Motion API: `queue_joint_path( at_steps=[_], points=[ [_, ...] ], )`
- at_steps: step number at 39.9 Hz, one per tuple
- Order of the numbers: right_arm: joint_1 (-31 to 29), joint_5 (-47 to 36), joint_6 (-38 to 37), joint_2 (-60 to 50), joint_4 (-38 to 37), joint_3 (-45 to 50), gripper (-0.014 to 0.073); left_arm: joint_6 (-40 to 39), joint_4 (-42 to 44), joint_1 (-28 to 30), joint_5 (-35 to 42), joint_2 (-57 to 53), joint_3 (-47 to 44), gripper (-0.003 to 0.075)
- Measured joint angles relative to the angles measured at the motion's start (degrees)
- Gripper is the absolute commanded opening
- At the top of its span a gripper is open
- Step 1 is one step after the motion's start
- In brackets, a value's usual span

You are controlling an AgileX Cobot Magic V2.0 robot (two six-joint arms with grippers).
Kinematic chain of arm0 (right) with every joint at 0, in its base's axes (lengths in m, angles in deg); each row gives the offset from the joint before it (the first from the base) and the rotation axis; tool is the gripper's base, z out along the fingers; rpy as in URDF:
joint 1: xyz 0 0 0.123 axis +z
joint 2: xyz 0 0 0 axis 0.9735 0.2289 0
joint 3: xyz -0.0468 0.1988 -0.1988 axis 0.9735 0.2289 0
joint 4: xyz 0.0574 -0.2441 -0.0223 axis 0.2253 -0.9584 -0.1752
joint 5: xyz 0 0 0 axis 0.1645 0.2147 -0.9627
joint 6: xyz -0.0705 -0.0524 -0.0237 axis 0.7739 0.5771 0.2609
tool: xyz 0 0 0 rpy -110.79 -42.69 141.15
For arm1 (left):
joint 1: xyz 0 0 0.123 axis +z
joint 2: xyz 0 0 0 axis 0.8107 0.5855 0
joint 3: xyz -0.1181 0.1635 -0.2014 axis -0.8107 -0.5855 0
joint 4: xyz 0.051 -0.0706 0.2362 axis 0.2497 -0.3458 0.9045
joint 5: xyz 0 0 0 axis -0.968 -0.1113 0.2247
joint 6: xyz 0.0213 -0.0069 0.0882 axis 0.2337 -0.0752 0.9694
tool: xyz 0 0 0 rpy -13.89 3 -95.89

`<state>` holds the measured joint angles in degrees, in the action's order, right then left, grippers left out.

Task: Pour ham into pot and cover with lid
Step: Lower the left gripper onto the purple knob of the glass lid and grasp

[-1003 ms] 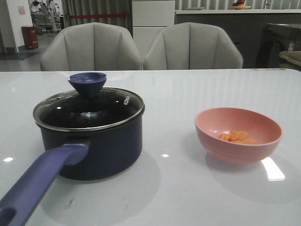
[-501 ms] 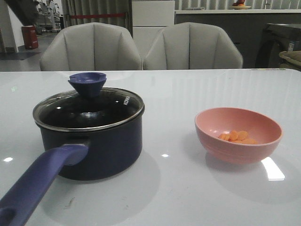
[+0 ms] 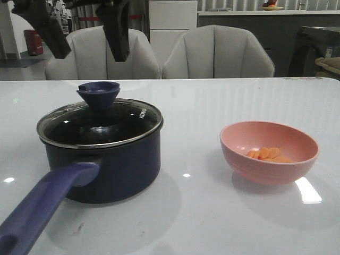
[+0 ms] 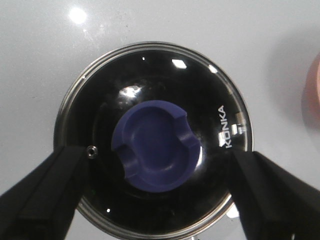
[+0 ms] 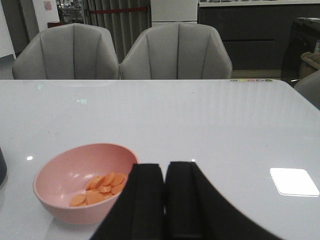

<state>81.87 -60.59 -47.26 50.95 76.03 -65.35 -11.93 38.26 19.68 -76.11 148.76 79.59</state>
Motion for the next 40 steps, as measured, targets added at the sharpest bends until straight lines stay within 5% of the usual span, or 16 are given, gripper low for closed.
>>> queue_joint_path(
  at_steps=[28,40],
  points=[
    [0.0,0.0,0.0,0.0,0.0,0.0,0.0142,-6.6,-2.9,2.3,-4.5,12.0,6.6,0.0601],
    [0.1,0.0,0.0,0.0,0.0,0.0,0.0142,-6.8,-4.5,2.5,-6.5,13.3,7.2,0.0345]
  ],
)
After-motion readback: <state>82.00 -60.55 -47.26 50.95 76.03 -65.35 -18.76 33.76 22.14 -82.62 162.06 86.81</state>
